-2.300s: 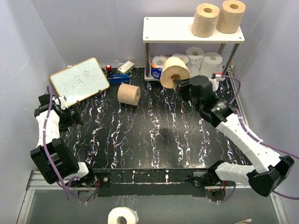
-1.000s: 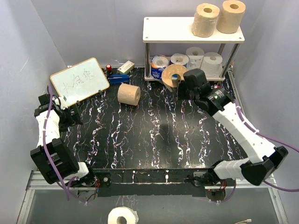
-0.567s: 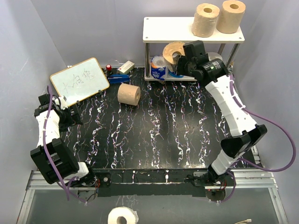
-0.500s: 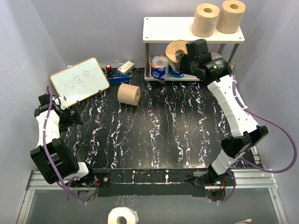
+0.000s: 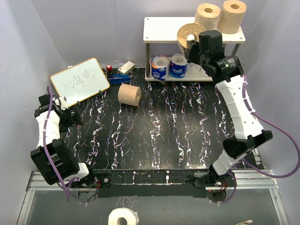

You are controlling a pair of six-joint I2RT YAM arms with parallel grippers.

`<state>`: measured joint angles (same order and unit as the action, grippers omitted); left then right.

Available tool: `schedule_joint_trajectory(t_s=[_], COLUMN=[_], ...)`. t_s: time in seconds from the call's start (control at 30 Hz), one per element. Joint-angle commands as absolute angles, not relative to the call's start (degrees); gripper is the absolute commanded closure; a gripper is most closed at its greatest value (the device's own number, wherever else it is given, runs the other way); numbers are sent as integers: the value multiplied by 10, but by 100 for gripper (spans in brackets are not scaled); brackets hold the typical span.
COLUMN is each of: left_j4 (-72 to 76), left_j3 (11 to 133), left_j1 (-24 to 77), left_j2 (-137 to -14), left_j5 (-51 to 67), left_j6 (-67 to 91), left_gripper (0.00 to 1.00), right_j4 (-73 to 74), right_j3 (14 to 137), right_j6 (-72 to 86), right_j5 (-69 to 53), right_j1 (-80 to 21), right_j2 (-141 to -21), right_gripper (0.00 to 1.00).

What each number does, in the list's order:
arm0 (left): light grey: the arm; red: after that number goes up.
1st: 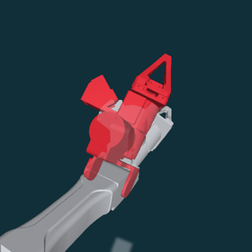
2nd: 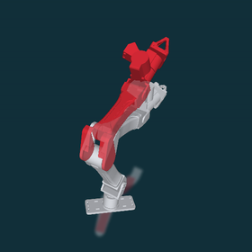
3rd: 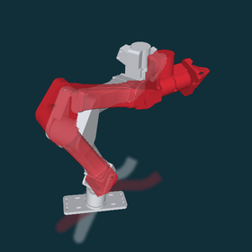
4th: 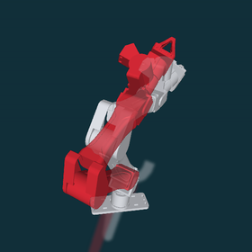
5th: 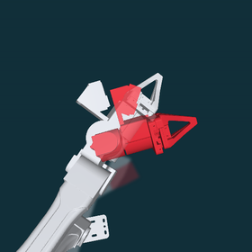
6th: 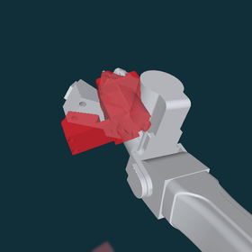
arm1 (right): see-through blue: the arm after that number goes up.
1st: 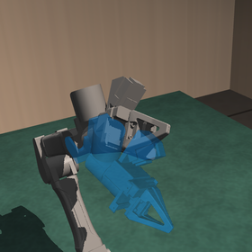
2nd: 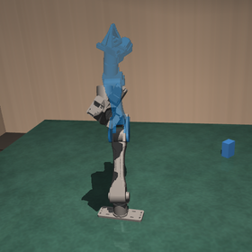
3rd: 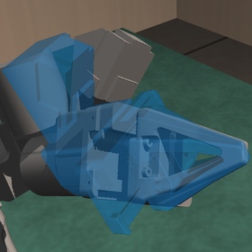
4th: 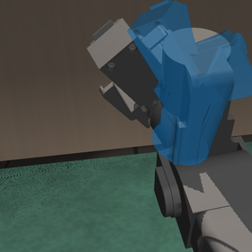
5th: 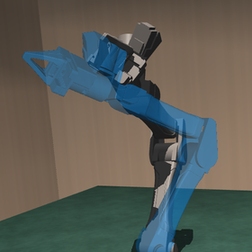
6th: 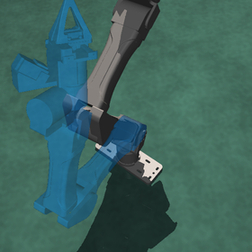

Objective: Place and organize the paper towels onto the shelf

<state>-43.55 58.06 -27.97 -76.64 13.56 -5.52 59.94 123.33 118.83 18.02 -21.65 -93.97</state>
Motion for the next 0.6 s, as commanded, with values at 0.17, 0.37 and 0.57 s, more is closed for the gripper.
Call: schedule_joint_trajectory(t_s=[0.17, 0.37, 0.57], left_j4=[-445, -445, -446], left_j3=[581, 581, 581], left_j1=[-282, -282, -282], left_j2=[-756, -756, -752], left_j5=[149, 149, 150], left_j6=[-58, -58, -58], left_gripper=[7, 7, 7], right_j4=[483, 472, 456], right_j3=[1263, 1316, 1354], right_j6=[1251, 1245, 1241], right_j5=[217, 128, 114], right_j1=[-189, -165, -165], right_j2=[-947, -1028, -1076], right_gripper=[100, 100, 100])
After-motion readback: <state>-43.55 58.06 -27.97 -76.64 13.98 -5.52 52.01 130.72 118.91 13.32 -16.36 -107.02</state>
